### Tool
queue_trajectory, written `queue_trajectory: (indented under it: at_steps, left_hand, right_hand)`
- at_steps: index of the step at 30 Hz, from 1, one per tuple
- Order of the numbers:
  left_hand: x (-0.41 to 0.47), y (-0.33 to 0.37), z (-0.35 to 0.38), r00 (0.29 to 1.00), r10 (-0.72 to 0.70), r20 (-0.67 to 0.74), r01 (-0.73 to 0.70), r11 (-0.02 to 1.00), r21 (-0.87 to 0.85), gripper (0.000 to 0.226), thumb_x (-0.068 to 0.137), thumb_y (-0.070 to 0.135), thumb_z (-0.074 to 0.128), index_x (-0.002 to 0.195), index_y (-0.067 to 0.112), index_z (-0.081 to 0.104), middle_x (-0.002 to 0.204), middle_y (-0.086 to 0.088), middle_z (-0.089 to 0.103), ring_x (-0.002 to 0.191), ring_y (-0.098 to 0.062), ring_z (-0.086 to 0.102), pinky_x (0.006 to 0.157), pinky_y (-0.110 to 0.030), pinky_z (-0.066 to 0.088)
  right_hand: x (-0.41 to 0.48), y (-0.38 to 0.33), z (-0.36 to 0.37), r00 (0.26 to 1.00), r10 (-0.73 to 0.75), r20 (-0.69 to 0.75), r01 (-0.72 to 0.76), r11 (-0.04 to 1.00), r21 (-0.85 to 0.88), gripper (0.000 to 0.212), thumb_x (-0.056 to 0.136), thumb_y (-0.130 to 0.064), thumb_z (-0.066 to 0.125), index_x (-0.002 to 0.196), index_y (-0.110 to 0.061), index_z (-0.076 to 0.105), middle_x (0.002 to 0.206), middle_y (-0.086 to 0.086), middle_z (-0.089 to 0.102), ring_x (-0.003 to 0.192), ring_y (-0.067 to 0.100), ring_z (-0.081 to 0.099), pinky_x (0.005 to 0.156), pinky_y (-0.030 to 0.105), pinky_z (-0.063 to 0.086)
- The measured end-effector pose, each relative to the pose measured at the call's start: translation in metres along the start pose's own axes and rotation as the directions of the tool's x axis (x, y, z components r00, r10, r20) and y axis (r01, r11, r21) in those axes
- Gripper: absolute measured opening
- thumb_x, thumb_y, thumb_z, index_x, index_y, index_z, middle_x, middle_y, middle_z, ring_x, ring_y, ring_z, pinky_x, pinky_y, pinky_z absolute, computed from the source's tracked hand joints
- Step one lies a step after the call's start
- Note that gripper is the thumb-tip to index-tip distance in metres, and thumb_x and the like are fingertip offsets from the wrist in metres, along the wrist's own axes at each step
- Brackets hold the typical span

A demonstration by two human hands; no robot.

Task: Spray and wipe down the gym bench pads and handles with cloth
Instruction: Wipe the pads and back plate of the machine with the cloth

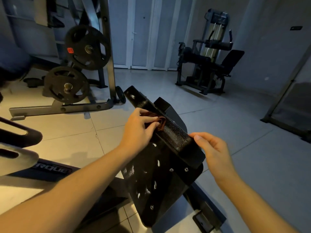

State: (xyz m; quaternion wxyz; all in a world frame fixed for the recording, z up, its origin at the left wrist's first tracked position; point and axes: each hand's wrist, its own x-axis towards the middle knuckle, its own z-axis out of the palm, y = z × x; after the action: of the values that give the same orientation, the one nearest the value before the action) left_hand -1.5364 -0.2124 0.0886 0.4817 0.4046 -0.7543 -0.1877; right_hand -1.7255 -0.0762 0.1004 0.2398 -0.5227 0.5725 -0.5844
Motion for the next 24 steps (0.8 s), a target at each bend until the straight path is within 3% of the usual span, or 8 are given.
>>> queue_trajectory:
  at_steps: [3, 7, 9, 11, 14, 17, 21, 24]
  left_hand:
    - [-0.033, 0.025, 0.003, 0.966, 0.24, 0.093, -0.242, 0.97, 0.014, 0.028, 0.094, 0.034, 0.071, 0.121, 0.026, 0.074, 0.132, 0.008, 0.051, 0.123, -0.008, 0.048, 0.106, -0.033, 0.049]
    - [-0.047, 0.03, -0.006, 0.762, 0.581, 0.287, -0.609, 0.793, 0.013, 0.031, 0.096, 0.037, 0.068, 0.126, 0.029, 0.072, 0.14, 0.002, 0.049, 0.128, -0.012, 0.047, 0.106, -0.025, 0.042]
    - [-0.03, 0.017, -0.005, 0.806, 0.521, 0.28, -0.549, 0.836, 0.023, 0.032, 0.096, 0.038, 0.064, 0.125, 0.027, 0.072, 0.14, 0.003, 0.051, 0.129, -0.012, 0.048, 0.108, -0.029, 0.045]
    - [-0.005, 0.0, -0.002, 0.953, 0.26, 0.157, -0.26, 0.965, -0.021, 0.031, 0.093, 0.036, 0.066, 0.121, 0.023, 0.074, 0.135, 0.006, 0.053, 0.125, -0.012, 0.051, 0.107, -0.038, 0.05]
    - [0.013, -0.014, -0.002, 0.999, -0.041, 0.011, 0.042, 0.995, -0.091, 0.027, 0.093, 0.027, 0.073, 0.118, 0.019, 0.075, 0.127, 0.008, 0.054, 0.118, -0.012, 0.054, 0.102, -0.042, 0.054]
    - [-0.008, 0.009, 0.005, 0.991, 0.124, 0.049, -0.124, 0.992, -0.015, 0.028, 0.094, 0.03, 0.071, 0.121, 0.023, 0.075, 0.132, 0.007, 0.053, 0.123, -0.01, 0.051, 0.105, -0.038, 0.051]
    - [-0.039, 0.035, 0.003, 0.821, 0.527, 0.219, -0.542, 0.841, 0.009, 0.033, 0.097, 0.037, 0.063, 0.128, 0.028, 0.07, 0.142, 0.001, 0.05, 0.13, -0.014, 0.046, 0.107, -0.028, 0.042]
    - [-0.015, -0.002, -0.007, 0.891, 0.407, 0.203, -0.431, 0.898, 0.092, 0.034, 0.096, 0.035, 0.061, 0.126, 0.023, 0.071, 0.141, -0.001, 0.052, 0.13, -0.015, 0.048, 0.11, -0.034, 0.046]
  right_hand:
    - [0.002, -0.001, -0.002, 1.0, 0.005, 0.003, -0.005, 1.0, 0.016, 0.026, 0.104, -0.012, 0.05, 0.101, -0.012, 0.076, 0.092, -0.001, 0.076, 0.087, -0.002, 0.069, 0.069, 0.006, 0.05]
    - [0.005, 0.001, -0.006, 1.0, 0.016, -0.009, -0.015, 0.999, 0.043, 0.033, 0.106, -0.016, 0.045, 0.1, -0.01, 0.076, 0.095, 0.0, 0.077, 0.096, 0.007, 0.071, 0.077, 0.011, 0.053]
    - [0.005, 0.0, -0.006, 1.0, 0.007, -0.012, -0.007, 0.999, 0.038, 0.035, 0.107, -0.017, 0.044, 0.099, -0.01, 0.077, 0.096, -0.001, 0.078, 0.096, 0.006, 0.071, 0.078, 0.01, 0.052]
    - [0.004, -0.001, -0.005, 1.0, 0.013, -0.011, -0.013, 1.0, 0.025, 0.034, 0.106, -0.017, 0.044, 0.099, -0.011, 0.077, 0.094, -0.003, 0.077, 0.094, 0.003, 0.069, 0.075, 0.008, 0.051]
    - [0.0, -0.001, -0.002, 1.0, 0.006, -0.018, -0.006, 0.999, 0.035, 0.031, 0.105, -0.017, 0.047, 0.099, -0.012, 0.077, 0.094, -0.002, 0.076, 0.094, 0.004, 0.068, 0.071, 0.007, 0.049]
    - [0.003, 0.0, -0.002, 0.999, 0.008, -0.033, -0.008, 1.0, 0.0, 0.032, 0.105, -0.019, 0.047, 0.098, -0.014, 0.077, 0.095, -0.002, 0.076, 0.098, 0.007, 0.069, 0.079, 0.016, 0.05]
    - [0.008, 0.002, -0.004, 0.998, 0.037, -0.056, -0.036, 0.999, 0.032, 0.035, 0.106, -0.021, 0.045, 0.095, -0.01, 0.077, 0.094, 0.001, 0.078, 0.096, 0.011, 0.072, 0.088, 0.026, 0.05]
    - [0.011, 0.004, -0.006, 0.998, 0.037, -0.059, -0.036, 0.999, 0.028, 0.036, 0.106, -0.022, 0.046, 0.094, -0.011, 0.077, 0.094, 0.0, 0.078, 0.097, 0.011, 0.072, 0.09, 0.027, 0.049]
